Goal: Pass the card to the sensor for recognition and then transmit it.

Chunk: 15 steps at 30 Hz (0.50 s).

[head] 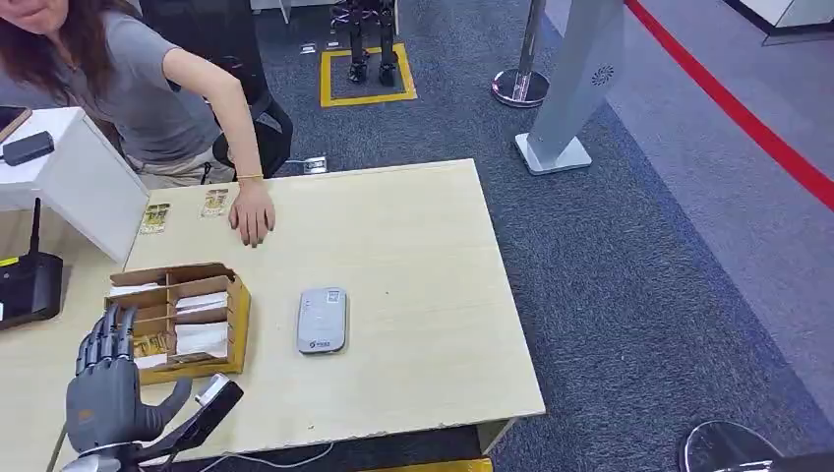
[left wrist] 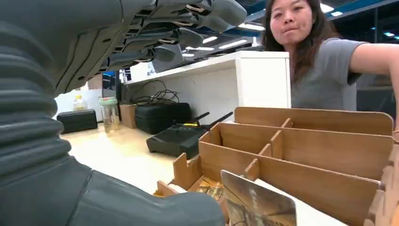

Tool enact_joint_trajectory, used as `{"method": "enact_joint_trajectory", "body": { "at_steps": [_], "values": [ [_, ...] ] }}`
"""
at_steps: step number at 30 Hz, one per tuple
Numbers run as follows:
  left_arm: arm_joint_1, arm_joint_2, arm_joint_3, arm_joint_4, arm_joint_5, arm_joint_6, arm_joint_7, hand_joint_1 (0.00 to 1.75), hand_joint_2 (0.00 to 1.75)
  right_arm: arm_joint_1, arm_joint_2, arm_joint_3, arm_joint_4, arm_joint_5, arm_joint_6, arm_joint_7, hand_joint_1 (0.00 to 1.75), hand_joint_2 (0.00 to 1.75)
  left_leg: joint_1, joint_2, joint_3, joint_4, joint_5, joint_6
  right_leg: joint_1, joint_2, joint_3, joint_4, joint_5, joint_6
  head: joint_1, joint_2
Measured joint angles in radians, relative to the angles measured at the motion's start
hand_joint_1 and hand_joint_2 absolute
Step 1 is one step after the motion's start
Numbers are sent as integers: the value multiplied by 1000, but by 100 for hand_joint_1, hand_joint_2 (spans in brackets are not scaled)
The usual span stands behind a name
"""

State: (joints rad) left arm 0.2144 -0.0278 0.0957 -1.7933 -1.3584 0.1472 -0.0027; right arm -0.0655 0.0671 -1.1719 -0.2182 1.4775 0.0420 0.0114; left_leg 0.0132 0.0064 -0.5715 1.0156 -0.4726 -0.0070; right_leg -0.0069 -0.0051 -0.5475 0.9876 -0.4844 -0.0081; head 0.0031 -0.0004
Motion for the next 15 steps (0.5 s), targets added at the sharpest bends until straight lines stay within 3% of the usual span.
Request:
{"method": "enact_joint_trajectory", "body": {
  "at_steps": [9,15],
  "values": [
    [0,4,-3,5,-4,-2,3,0,175,0,0,0,-3,0,0,0,0,0,0,0,0,0,0,0,0,0,0,0,0,0,0,0],
    [14,8,-32,5,-104,-22,79,0,175,0,0,-7,-3,-2,-4,4,0,0,0,0,0,0,0,0,0,0,0,0,0,0,0,0]
  ]
}}
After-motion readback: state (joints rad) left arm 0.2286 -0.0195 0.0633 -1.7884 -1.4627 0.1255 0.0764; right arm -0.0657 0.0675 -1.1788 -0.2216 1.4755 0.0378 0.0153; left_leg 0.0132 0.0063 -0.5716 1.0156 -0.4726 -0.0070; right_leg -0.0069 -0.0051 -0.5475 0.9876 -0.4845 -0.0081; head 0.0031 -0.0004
